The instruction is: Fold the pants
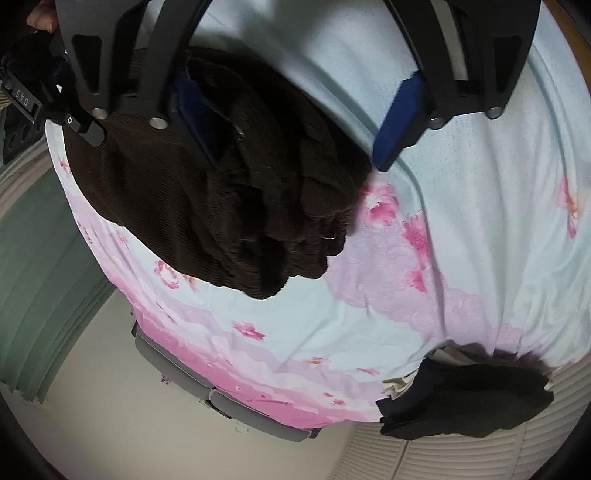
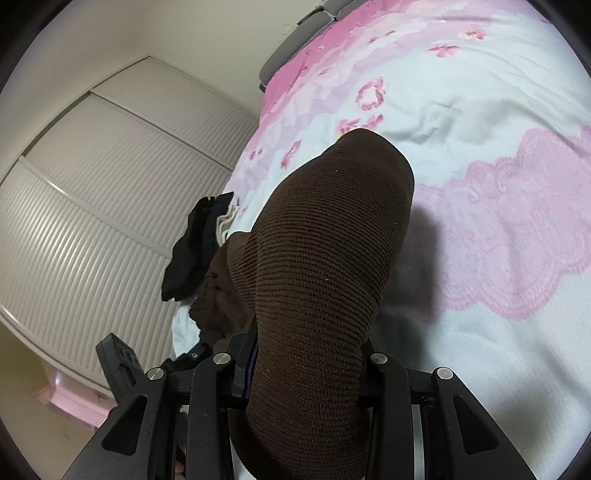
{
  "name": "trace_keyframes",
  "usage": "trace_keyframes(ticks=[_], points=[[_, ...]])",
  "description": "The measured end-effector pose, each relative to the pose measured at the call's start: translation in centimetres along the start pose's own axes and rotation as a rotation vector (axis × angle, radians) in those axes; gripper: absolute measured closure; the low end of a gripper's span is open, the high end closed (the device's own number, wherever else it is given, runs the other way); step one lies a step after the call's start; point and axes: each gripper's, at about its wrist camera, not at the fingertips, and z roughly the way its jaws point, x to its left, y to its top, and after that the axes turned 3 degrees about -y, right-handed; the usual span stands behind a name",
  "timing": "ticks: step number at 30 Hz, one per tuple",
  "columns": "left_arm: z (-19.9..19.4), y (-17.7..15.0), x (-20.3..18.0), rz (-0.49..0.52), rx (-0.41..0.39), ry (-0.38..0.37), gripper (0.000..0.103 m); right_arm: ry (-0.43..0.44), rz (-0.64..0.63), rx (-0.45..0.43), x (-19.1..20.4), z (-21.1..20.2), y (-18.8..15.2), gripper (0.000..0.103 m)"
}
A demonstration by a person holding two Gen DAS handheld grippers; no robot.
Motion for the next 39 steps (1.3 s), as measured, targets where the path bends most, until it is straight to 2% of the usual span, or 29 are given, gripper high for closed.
trace_keyframes(ticks=[5,10,16,19,21,23,26,30,34,39], points=[[0.9,0.0,1.0,-0.049,-0.014,-0.012,0.000,-0.008,-0.001,-0.001,-0.4,0.4,0.1,0.067],[2.9,0.4,1.5,-0.095,-0.012,-0.098,0.000,-0.011,0.017,0.001,-1.2,0.3,-0.6,0.067],[5.4,0.9,1.1,-0.080,0.021,-0.107,0.000,-0.006,0.040,0.006,-2.5,0.5,-0.8,0.067],[5.3,1.0,0.9,-0.080,-0.005,-0.127,0.000,0.001,0.039,0.003,-2.6,0.5,-0.7,0.067],[4.9,0.8,0.5,-0.057,-0.023,-0.129,0.007,0.009,0.046,0.003,-2.7,0.5,-0.5,0.067],[4.3,0.7,0.1,-0.027,-0.039,-0.135,0.027,0.009,0.043,0.003,-2.5,0.8,-0.4,0.067],[3.6,0.6,0.3,-0.029,-0.038,-0.154,0.035,0.011,0.033,-0.002,-1.9,0.7,-0.4,0.067],[2.9,0.8,0.0,-0.015,-0.021,-0.124,0.037,0.012,0.011,-0.004,-0.9,0.6,-0.1,0.067],[1.2,0.9,-1.3,0.050,-0.039,-0.055,0.031,0.030,0.016,-0.004,-0.9,0.4,0.2,0.067],[1.4,1.5,-1.1,0.052,-0.007,-0.043,0.027,0.022,0.008,-0.001,-0.7,0.5,0.3,0.067]])
